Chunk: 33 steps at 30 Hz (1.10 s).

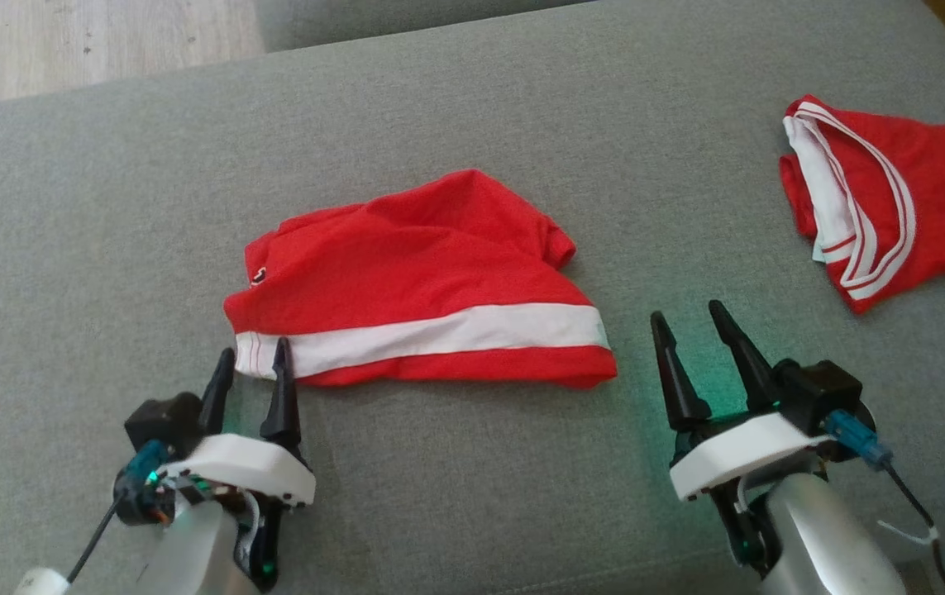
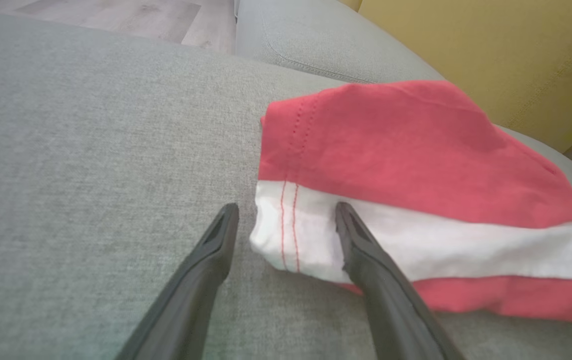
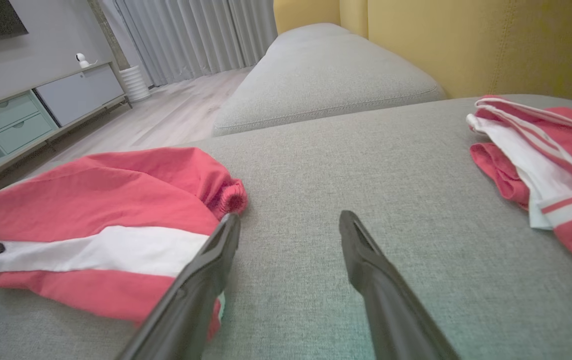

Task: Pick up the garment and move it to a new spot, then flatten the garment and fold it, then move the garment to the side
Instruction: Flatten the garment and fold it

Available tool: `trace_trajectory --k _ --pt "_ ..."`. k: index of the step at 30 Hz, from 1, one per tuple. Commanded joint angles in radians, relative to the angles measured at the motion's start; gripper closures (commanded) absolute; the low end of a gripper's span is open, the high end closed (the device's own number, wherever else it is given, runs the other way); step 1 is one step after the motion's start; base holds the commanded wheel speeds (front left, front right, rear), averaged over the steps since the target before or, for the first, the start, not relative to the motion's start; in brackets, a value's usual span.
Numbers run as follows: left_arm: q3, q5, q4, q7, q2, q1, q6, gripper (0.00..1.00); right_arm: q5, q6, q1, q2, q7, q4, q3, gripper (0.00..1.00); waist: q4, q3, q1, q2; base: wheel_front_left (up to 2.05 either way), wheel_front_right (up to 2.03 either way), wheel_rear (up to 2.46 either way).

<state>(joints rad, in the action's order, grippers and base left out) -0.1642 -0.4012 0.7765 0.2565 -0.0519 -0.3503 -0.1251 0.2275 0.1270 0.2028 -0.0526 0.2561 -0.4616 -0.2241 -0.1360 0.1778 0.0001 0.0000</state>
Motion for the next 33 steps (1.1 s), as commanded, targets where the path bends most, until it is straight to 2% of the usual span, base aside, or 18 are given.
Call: trace_trajectory --k 1,7,8,10,11,12,13,18,23,33 --pt "0.012 -0.012 -0.014 0.005 -0.021 -0.037 -0.005 0.00 -0.002 0.004 0.032 0.002 0.006 0.032 -0.023 0.00 0.000 0.000 -0.0001 0.0000 0.00 0.00 0.00" --pt "-0.033 -0.058 0.012 0.005 -0.036 -0.052 -0.005 0.00 0.002 0.004 0.039 0.002 0.006 0.031 -0.031 0.00 -0.002 0.007 -0.0001 0.0000 0.00 0.00 0.00" --pt "-0.042 -0.062 0.015 0.005 -0.039 -0.055 -0.005 0.04 0.003 0.004 0.040 0.002 0.006 0.031 -0.032 0.00 -0.002 0.008 -0.0001 0.0000 0.00 0.00 0.00" --pt "-0.049 -0.067 0.010 0.005 -0.046 -0.061 -0.005 0.21 0.004 0.004 0.041 0.002 0.006 0.032 -0.032 0.00 -0.003 0.011 -0.0001 0.0000 0.00 0.00 0.00" --pt "-0.048 -0.070 0.005 0.005 -0.050 -0.062 -0.005 0.57 0.003 0.004 0.041 0.002 0.006 0.032 -0.031 0.00 -0.003 0.012 -0.0001 0.0000 0.00 0.00 0.00" --pt "-0.047 -0.069 -0.002 0.005 -0.055 -0.063 -0.005 0.70 0.003 0.004 0.041 0.002 0.006 0.032 -0.030 0.00 -0.003 0.014 -0.0001 0.0000 0.00 0.00 0.00" --pt "-0.041 -0.065 -0.018 0.005 -0.060 -0.060 -0.005 1.00 0.002 0.004 0.041 0.002 0.006 0.031 -0.028 0.00 -0.002 0.015 -0.0001 0.0000 0.00 0.00 0.00" --pt "-0.013 -0.031 -0.052 0.005 -0.062 -0.043 -0.005 1.00 0.002 0.004 0.037 0.002 0.006 0.028 -0.021 0.00 0.008 0.011 -0.0001 0.0000 0.00 0.00 0.00" --pt "0.087 0.029 -0.125 0.005 -0.047 -0.006 -0.002 1.00 0.016 0.004 0.027 0.002 0.006 0.021 -0.032 0.00 0.035 0.004 -0.0001 0.0000 0.00 0.00 0.00" --pt "0.175 0.101 -0.165 0.005 -0.013 0.081 -0.005 1.00 0.159 0.004 0.011 0.002 0.006 0.009 -0.205 0.00 0.076 0.004 -0.0001 0.0000 0.00 0.00 0.00"
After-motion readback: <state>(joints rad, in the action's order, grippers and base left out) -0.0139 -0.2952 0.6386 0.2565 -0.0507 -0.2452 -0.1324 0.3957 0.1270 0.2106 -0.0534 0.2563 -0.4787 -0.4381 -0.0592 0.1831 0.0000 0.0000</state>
